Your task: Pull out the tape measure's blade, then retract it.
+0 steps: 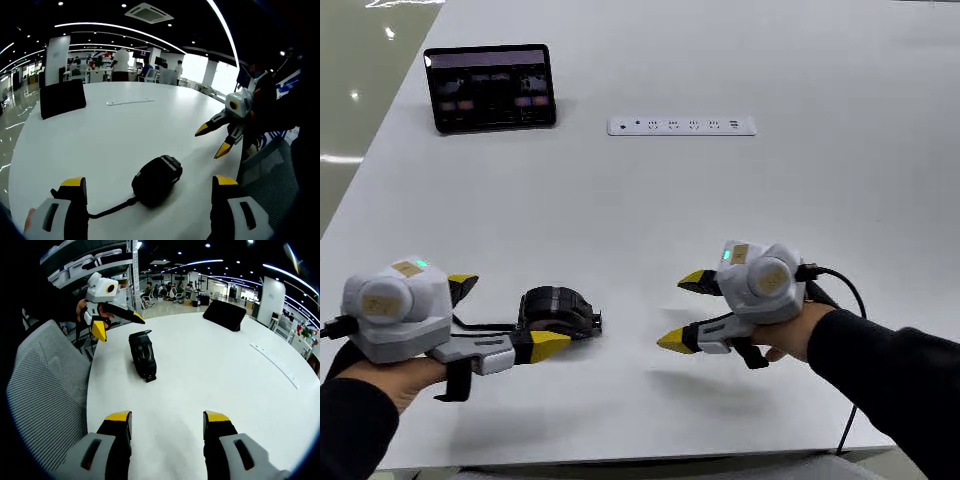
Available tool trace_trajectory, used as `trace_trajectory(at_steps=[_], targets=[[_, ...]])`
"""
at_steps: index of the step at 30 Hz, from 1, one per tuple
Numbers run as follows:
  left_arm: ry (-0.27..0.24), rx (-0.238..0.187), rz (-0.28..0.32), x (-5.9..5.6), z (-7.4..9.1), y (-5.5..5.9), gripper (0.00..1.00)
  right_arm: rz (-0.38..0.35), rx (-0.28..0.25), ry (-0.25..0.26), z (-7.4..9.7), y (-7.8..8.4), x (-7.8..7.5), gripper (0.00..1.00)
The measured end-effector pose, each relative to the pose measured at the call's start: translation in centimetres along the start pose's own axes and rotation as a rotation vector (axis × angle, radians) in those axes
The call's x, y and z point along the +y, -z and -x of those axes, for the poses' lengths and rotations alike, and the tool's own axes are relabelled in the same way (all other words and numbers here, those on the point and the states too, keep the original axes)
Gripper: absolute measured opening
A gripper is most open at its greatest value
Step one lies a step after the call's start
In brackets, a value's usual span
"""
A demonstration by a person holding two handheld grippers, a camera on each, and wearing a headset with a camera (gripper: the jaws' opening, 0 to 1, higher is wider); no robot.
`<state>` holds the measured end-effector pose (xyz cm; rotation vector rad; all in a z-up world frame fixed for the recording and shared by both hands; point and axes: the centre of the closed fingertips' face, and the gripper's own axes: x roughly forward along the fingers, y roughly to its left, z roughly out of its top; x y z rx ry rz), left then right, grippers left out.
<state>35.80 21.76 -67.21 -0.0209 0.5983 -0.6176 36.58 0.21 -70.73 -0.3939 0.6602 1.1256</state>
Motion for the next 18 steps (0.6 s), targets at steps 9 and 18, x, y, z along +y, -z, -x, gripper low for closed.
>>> trace_trajectory(at_steps=[9, 18], targets=[[-0.023, -0.027, 0.060, 2.4, 3.2, 1.3, 1.00, -0.077, -0.052, 0.104, 7.0, 3.1, -1.3, 0.68], [-0.048, 0.019, 0.006, 3.7, 5.4, 3.5, 1.00, -0.087, -0.032, 0.205, 12.5, 6.1, -1.9, 0.78]])
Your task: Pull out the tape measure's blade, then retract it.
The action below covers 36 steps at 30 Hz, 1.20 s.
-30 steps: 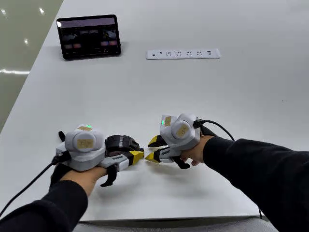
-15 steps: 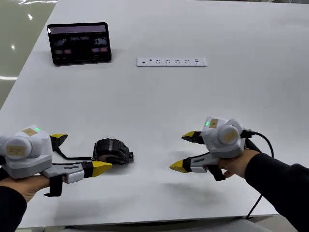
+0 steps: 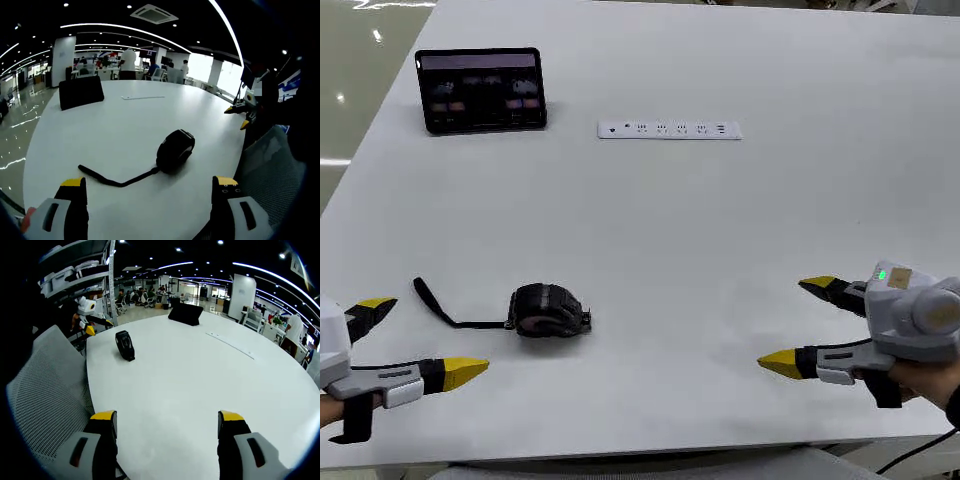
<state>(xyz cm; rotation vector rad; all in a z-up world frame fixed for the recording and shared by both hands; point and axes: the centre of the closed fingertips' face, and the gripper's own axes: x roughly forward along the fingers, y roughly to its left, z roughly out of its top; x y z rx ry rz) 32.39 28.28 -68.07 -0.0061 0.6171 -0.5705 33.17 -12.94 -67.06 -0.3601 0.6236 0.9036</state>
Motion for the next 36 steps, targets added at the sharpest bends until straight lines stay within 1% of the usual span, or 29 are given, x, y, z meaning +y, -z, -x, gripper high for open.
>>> trace_trajectory(at_steps=[2, 3, 4, 5, 7, 9, 11, 12, 14, 15, 16, 19, 24, 28, 29, 31, 33, 34, 36], targets=[[0.009, 0.004, -0.001, -0.1, 0.4, 0.0, 1.00, -0.006, 0.004, 0.017, 0.8, 1.1, -0.6, 0.80], [0.012, 0.005, -0.005, -0.1, 0.5, -0.1, 1.00, -0.008, 0.005, 0.025, 0.8, 1.8, -1.0, 0.80], [0.021, 0.007, -0.010, -0.2, 0.8, -0.2, 1.00, -0.017, 0.015, 0.033, 1.0, 2.6, -1.2, 0.81], [0.026, 0.007, -0.009, -0.2, 1.0, -0.3, 1.00, -0.020, 0.023, 0.036, 1.1, 3.0, -1.3, 0.83], [0.026, 0.010, -0.018, -0.1, 1.2, -0.3, 1.00, -0.018, 0.025, 0.040, 1.3, 3.5, -1.2, 0.89], [0.022, 0.019, -0.037, 0.2, 1.2, -0.2, 1.00, -0.023, 0.023, 0.049, 1.6, 3.8, -1.3, 0.91], [0.015, 0.030, -0.040, 0.4, 1.3, 0.0, 1.00, -0.024, 0.020, 0.055, 1.9, 3.8, -1.4, 0.91], [0.021, 0.030, -0.039, 0.4, 1.4, 0.0, 1.00, -0.027, 0.012, 0.062, 2.1, 3.5, -1.5, 0.93], [0.012, 0.022, -0.043, 0.5, 1.5, -0.4, 1.00, -0.048, -0.008, 0.070, 2.6, 2.8, -1.6, 0.97], [0.014, 0.022, -0.038, 0.5, 1.6, -0.6, 1.00, -0.055, -0.013, 0.072, 2.8, 2.7, -1.6, 1.00], [0.016, 0.013, -0.036, 0.2, 1.7, -0.9, 1.00, -0.057, -0.017, 0.078, 3.2, 2.6, -1.7, 1.00], [0.020, 0.013, -0.035, -0.2, 1.8, -1.3, 1.00, -0.063, -0.012, 0.086, 3.6, 2.8, -2.0, 1.00], [0.026, 0.016, -0.031, -0.3, 2.1, -1.5, 1.00, -0.065, 0.005, 0.082, 3.8, 3.1, -1.8, 1.00], [0.031, 0.015, -0.024, -0.3, 2.1, -1.4, 1.00, -0.080, -0.007, 0.079, 3.7, 3.1, -1.6, 1.00], [0.015, 0.002, -0.034, -0.1, 2.2, -1.7, 1.00, -0.076, -0.015, 0.077, 3.7, 3.1, -1.5, 1.00], [0.015, 0.005, -0.032, -0.1, 2.2, -1.7, 1.00, -0.075, -0.014, 0.077, 3.7, 3.2, -1.4, 1.00], [0.003, 0.014, -0.037, 0.1, 2.2, -1.6, 1.00, -0.081, -0.008, 0.078, 3.6, 3.6, -1.6, 1.00], [0.005, 0.015, -0.033, 0.1, 2.2, -1.5, 1.00, -0.084, -0.006, 0.081, 3.6, 3.7, -1.7, 1.00], [0.001, 0.003, -0.017, 0.2, 2.3, -1.9, 1.00, -0.086, -0.010, 0.086, 3.7, 3.3, -2.0, 1.00]])
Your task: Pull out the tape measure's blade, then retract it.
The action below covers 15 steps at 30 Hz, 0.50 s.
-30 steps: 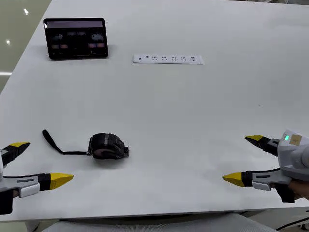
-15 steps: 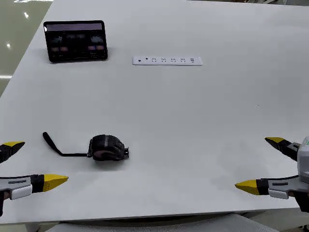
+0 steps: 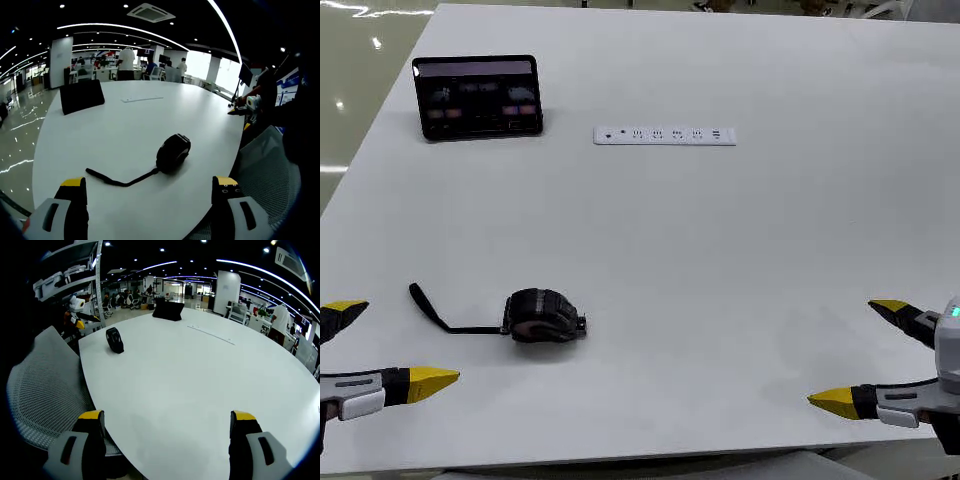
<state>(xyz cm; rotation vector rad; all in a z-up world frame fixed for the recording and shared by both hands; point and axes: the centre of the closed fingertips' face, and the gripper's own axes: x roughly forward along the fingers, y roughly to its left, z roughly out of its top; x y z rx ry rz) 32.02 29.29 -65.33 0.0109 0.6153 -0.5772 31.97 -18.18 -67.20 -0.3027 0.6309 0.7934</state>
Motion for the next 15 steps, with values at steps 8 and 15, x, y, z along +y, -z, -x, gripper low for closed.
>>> trace_trajectory(at_steps=[8, 15], targets=[[0.017, 0.018, -0.004, -0.39, -0.24, 0.18, 1.00, 0.013, 0.009, -0.009, -0.08, -0.11, -0.11, 1.00], [0.012, 0.023, -0.006, -0.20, -0.17, 0.13, 1.00, 0.019, 0.005, -0.008, -0.02, -0.29, -0.17, 1.00]])
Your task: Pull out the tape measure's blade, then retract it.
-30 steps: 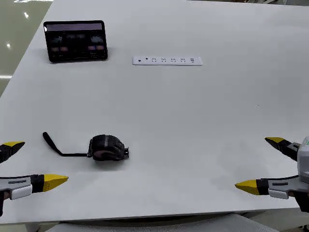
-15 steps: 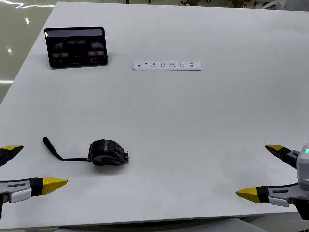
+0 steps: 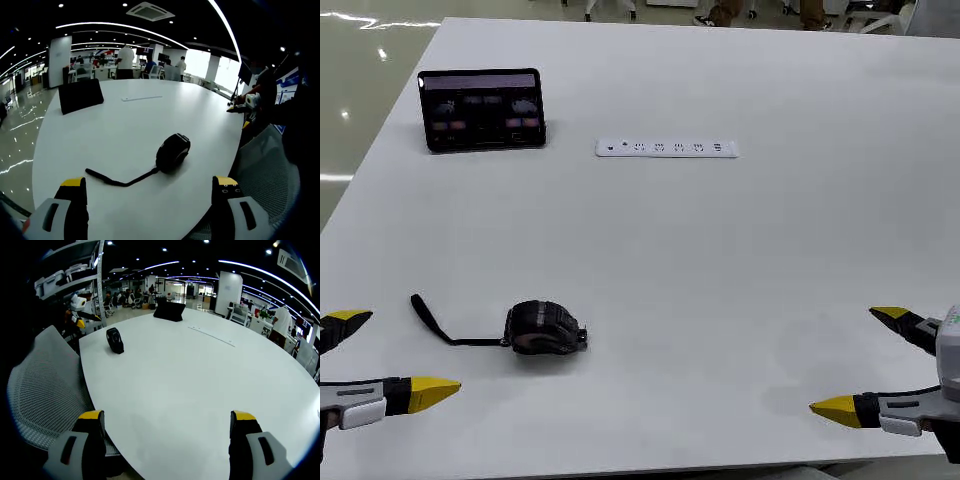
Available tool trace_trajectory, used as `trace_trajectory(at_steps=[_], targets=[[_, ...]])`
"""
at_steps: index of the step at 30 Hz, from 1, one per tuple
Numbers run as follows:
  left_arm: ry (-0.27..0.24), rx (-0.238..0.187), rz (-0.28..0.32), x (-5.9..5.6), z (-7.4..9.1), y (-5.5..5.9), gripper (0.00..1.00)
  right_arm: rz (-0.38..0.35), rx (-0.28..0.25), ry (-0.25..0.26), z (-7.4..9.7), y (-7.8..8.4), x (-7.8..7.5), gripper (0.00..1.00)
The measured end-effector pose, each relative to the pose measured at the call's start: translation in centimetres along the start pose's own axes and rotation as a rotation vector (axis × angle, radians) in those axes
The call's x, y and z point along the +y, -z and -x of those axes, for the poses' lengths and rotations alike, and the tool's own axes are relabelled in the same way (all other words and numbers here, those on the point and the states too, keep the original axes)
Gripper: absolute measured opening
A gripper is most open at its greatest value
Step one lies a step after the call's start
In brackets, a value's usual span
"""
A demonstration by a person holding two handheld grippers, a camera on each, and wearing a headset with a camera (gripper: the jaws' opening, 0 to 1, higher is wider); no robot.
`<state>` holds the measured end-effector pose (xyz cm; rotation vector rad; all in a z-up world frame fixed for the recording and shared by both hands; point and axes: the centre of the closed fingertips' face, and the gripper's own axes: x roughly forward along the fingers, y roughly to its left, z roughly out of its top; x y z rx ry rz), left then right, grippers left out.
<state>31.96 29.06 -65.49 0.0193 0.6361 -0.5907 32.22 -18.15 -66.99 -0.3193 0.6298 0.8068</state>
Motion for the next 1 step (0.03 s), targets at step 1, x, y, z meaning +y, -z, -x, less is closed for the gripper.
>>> trace_trajectory(at_steps=[1], targets=[[-0.004, 0.001, -0.002, 0.14, 0.02, 0.01, 1.00, -0.003, 0.000, -0.002, -0.02, 0.08, 0.05, 1.00]])
